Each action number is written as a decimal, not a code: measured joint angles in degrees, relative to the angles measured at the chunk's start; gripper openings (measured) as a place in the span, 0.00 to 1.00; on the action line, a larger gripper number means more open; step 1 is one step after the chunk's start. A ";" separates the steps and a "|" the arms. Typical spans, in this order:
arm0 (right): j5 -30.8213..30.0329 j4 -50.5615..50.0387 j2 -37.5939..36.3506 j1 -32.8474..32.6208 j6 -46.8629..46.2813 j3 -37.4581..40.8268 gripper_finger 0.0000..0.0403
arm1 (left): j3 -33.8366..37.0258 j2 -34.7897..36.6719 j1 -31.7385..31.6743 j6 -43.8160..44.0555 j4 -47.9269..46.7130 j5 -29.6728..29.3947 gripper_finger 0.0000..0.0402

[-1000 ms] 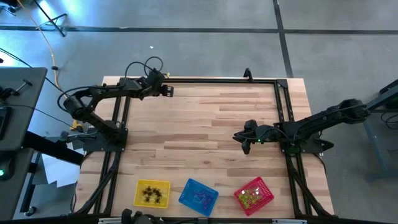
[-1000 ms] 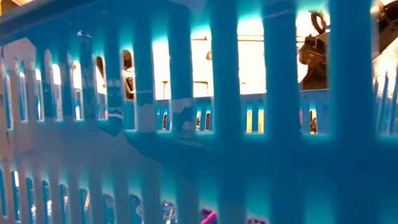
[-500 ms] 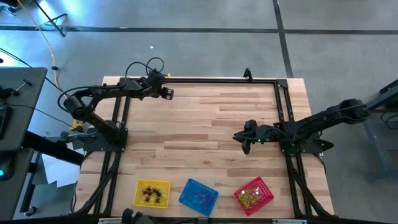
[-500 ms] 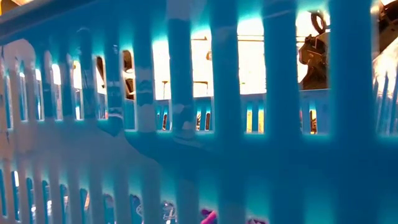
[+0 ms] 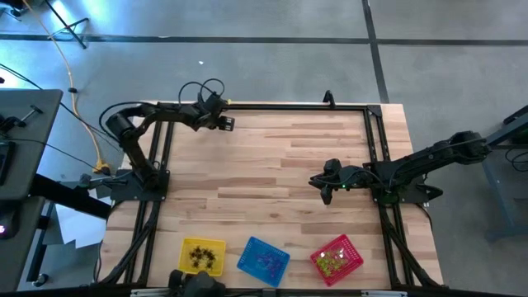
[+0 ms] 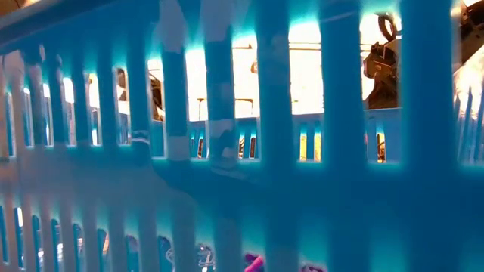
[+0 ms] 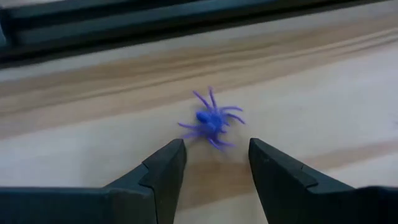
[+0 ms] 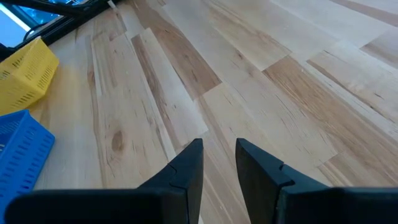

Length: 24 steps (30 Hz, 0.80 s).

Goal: Sort Halloween decoration
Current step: Put the violet spider toy into the blue bin

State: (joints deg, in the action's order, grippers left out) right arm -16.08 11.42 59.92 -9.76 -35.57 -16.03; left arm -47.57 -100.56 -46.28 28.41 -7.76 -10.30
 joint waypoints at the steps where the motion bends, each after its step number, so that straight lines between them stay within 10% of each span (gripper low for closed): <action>1: 0.00 0.00 0.00 0.02 0.00 0.00 0.23 | -0.73 -0.87 0.04 0.00 -0.51 -0.88 0.42; 12: 0.00 0.00 0.00 0.01 0.00 0.00 0.23 | -3.65 -2.57 0.00 -0.16 -2.51 -1.62 0.40; 24: -0.01 0.00 0.00 0.01 0.00 0.00 0.23 | -3.69 -2.66 -0.11 -0.71 -4.10 -1.89 0.02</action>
State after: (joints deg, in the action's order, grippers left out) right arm -16.09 11.42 59.92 -9.75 -35.57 -16.03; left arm -51.27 -103.22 -46.39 27.69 -11.86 -12.19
